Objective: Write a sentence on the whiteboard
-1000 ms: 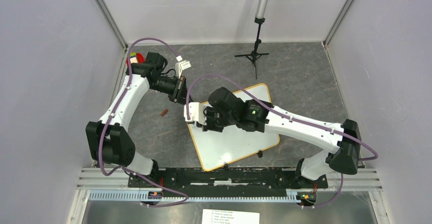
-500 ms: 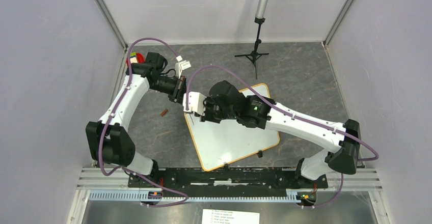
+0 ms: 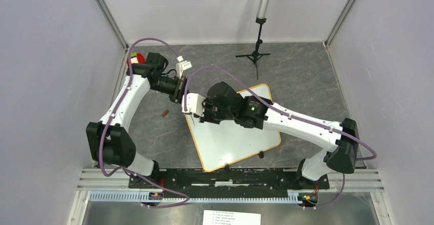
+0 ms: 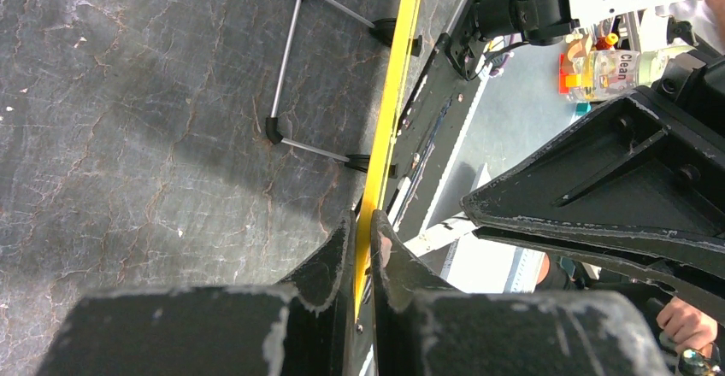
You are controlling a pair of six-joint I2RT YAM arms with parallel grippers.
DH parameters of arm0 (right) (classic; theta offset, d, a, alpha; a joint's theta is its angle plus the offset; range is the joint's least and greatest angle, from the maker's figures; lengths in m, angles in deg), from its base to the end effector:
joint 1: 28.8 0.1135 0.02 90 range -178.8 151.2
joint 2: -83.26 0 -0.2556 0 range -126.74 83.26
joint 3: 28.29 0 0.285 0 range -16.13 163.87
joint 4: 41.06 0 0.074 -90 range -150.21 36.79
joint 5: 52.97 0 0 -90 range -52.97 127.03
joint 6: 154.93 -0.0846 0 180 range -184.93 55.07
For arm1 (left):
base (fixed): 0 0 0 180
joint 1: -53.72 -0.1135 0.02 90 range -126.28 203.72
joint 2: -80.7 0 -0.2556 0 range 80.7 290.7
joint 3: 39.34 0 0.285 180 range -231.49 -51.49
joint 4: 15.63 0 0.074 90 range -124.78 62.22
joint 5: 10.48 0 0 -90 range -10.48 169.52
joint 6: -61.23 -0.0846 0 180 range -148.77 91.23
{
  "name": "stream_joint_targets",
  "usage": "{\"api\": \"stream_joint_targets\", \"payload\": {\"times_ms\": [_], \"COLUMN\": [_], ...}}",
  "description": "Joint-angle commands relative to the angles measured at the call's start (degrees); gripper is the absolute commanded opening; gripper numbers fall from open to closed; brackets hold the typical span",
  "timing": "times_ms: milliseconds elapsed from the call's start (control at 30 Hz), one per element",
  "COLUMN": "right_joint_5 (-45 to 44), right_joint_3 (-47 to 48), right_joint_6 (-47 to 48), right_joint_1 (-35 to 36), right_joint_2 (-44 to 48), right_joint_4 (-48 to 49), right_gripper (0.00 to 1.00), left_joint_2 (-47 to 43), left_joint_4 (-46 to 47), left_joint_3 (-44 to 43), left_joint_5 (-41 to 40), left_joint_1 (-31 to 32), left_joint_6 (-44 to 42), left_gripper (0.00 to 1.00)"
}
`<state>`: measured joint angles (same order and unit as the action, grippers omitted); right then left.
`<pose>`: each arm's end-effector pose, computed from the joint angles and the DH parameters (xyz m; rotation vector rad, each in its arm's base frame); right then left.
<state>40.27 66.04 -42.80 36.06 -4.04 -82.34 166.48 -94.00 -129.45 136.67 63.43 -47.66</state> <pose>0.1749 0.3839 0.3145 -1.5441 1.5794 0.4837 0.3018 -0.1237 0.2747 0.7978 2.3616 -1.3215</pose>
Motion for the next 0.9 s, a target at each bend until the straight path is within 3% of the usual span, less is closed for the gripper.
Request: {"api": "stream_joint_targets", "payload": {"times_ms": [0,867], "right_joint_5": [-2.00,1.21], "right_joint_3": [2.22,-3.10], "right_joint_6": [-0.59,-1.69], "right_joint_1": [-0.23,-1.13], "right_joint_2": [-0.22,2.55], "right_joint_4": [2.75,0.42], "right_gripper": [0.00,0.00], "left_joint_2": [-0.88,-0.13], "left_joint_4": [-0.23,-0.23], "left_joint_3": [-0.62,-1.03], "left_joint_5": [2.09,1.83], "left_joint_1": [0.13,0.13], "left_joint_6": [0.56,0.80], "left_gripper": [0.02,0.03]}}
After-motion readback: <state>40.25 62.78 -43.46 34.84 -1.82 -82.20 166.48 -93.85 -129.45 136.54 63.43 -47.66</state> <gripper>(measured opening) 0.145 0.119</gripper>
